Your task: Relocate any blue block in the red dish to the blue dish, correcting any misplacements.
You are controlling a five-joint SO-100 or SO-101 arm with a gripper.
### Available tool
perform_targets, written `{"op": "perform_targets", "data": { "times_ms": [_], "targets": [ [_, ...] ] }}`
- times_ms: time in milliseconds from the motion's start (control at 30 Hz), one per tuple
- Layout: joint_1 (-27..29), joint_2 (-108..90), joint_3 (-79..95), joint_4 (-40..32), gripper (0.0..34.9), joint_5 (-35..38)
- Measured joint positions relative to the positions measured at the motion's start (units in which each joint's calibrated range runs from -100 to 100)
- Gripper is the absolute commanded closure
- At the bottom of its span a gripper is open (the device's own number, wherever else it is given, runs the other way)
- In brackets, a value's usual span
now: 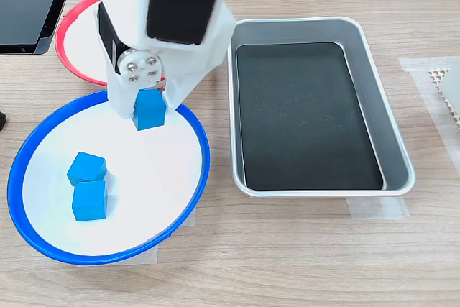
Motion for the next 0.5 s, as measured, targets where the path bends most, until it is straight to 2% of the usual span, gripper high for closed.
{"op": "perform_targets", "data": {
  "times_ms": [367, 500],
  "targets": [
    [-4.4, 7.8, -5.7, 0.0, 34.6, -1.9],
    [-4.2, 8.8, -6.6, -0.5, 34.6, -2.1]
  ]
}}
